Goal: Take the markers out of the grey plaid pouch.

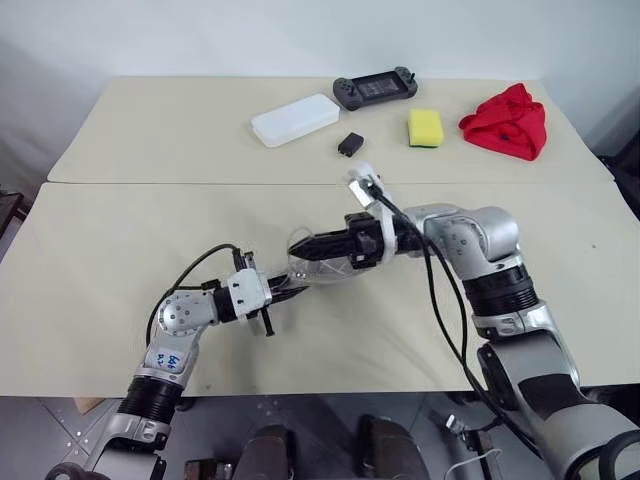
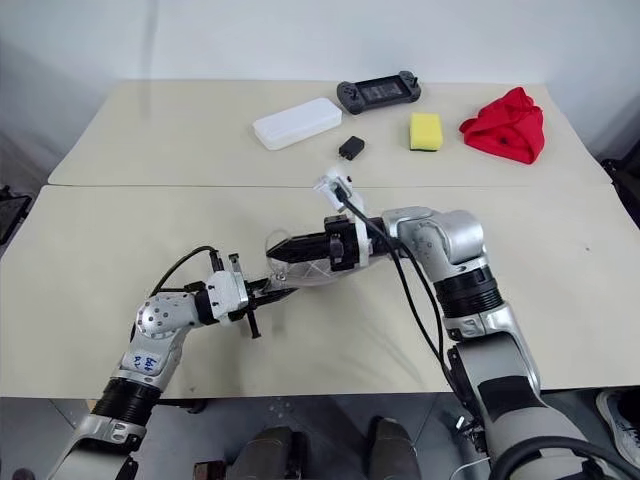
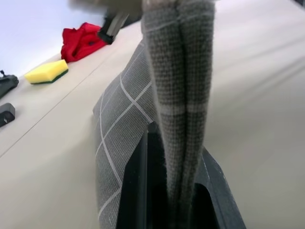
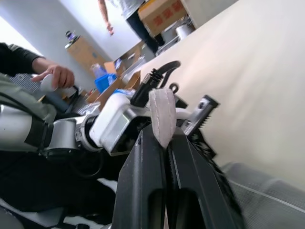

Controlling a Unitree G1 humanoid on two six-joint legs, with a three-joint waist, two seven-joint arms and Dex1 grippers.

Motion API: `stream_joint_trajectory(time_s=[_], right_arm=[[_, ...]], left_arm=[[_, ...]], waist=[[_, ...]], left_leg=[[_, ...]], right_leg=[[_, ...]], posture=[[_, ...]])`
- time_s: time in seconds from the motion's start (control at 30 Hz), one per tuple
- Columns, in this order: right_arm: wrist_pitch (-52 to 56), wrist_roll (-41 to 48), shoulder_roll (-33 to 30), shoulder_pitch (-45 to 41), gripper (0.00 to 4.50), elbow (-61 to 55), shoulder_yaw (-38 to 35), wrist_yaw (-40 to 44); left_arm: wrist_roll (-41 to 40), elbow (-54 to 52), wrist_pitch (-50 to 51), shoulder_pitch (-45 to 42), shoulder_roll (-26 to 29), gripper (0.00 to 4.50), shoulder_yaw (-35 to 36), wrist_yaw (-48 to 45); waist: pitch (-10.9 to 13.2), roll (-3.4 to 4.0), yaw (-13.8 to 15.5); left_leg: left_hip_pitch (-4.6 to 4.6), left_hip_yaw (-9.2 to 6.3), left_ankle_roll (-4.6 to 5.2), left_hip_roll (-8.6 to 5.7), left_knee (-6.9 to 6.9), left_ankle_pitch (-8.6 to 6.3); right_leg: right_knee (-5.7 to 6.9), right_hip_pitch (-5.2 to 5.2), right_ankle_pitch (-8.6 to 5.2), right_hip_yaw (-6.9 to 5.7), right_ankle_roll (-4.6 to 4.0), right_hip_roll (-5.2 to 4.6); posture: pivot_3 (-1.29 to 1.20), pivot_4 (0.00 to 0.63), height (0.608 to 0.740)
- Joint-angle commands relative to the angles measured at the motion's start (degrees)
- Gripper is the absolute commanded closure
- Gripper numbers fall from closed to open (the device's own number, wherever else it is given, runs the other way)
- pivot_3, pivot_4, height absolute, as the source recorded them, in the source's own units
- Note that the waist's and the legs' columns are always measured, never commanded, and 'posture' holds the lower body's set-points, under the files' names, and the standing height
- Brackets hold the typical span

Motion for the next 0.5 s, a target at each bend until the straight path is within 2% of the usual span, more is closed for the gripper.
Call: stream_joint_trajectory(time_s=[0.03,0.17,0.5], right_arm=[[-2.1,1.2,-2.7,-0.4,4.48,0.3,-3.2,2.4],[-4.7,0.2,-6.7,-0.8,4.48,3.0,-5.4,4.2],[-11.6,-3.9,-16.9,-1.2,4.48,13.5,-8.5,5.2]], left_arm=[[-8.4,-6.6,8.7,1.6,0.4,4.5,1.7,-2.1],[-14.5,-11.4,19.6,4.1,2.7,4.5,2.8,-4.8],[-20.0,-15.3,30.0,6.7,3.7,4.5,6.5,-4.4]], waist=[[0.0,0.0,0.0],[0.0,0.0,0.0],[0.0,0.0,0.2]], left_leg=[[0.0,-0.01,0.0,0.0,0.0,0.0],[0.0,-0.05,0.0,0.01,-0.01,0.0],[0.0,-0.01,0.0,-0.01,-0.01,0.0]], right_leg=[[0.0,0.0,0.0,0.0,0.0,0.0],[-0.01,0.0,0.0,0.0,0.0,0.0],[-0.04,0.01,0.0,0.04,0.0,-0.01]], posture=[[0.0,0.15,0.74],[0.0,0.15,0.74],[0.0,0.15,0.74]])
